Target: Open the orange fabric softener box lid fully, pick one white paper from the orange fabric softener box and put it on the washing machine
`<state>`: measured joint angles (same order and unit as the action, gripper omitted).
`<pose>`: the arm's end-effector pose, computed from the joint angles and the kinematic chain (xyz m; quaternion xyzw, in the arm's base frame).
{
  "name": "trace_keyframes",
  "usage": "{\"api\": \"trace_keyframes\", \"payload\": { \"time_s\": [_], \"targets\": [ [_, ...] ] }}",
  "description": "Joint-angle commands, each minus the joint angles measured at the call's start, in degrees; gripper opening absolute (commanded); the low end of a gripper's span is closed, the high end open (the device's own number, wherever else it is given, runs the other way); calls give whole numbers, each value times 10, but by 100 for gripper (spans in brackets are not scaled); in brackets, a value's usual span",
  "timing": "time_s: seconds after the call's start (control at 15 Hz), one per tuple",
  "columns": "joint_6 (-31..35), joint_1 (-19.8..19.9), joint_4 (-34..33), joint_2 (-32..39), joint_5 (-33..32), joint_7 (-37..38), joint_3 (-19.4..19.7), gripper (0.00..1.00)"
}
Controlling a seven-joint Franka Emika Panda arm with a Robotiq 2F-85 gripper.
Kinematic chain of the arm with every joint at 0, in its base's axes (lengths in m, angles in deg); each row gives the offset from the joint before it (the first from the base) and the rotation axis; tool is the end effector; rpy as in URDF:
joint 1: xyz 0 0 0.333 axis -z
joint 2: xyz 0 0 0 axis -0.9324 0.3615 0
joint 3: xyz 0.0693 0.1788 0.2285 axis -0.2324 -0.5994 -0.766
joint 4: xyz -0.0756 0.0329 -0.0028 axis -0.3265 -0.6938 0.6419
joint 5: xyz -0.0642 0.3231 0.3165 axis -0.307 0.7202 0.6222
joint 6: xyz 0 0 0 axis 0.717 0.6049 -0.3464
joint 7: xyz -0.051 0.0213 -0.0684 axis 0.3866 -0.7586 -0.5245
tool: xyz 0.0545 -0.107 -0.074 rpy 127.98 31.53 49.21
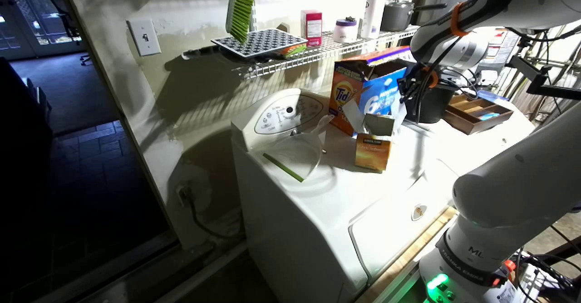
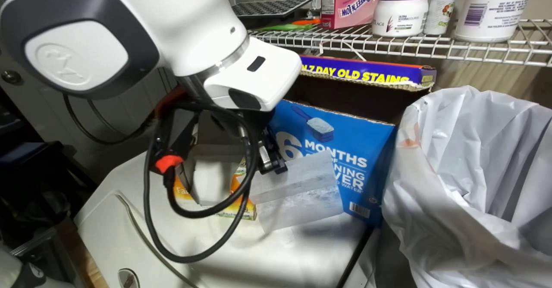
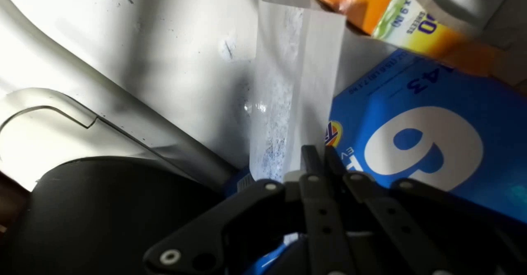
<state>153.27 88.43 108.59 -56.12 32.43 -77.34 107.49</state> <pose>0.4177 -0.3434 0.3360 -0.9192 0.3510 -0.1784 0.0084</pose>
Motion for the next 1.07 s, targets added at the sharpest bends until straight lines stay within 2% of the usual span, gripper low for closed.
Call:
{"api": "trace_keyframes", "payload": {
  "time_s": [0.0,0.27,0.4,0.53,0.6,0.73,0.8,1.0],
  "targets": [
    [-4,-14,-27,25,23,-29,7,40],
    [-8,-1,-32,11,-14,-10,-8,66],
    [-25,-9,-37,7,0,-23,-4,80],
    [-11,9,-39,11,-30,19,-14,94],
    [-39,-3,-42,7,1,2,-4,99],
    [-68,-9,-43,1,20,-4,0,100],
    [-106,-20,-45,-3,45,-31,7,100],
    [-128,4,-54,20,-9,20,-11,100]
  ]
}}
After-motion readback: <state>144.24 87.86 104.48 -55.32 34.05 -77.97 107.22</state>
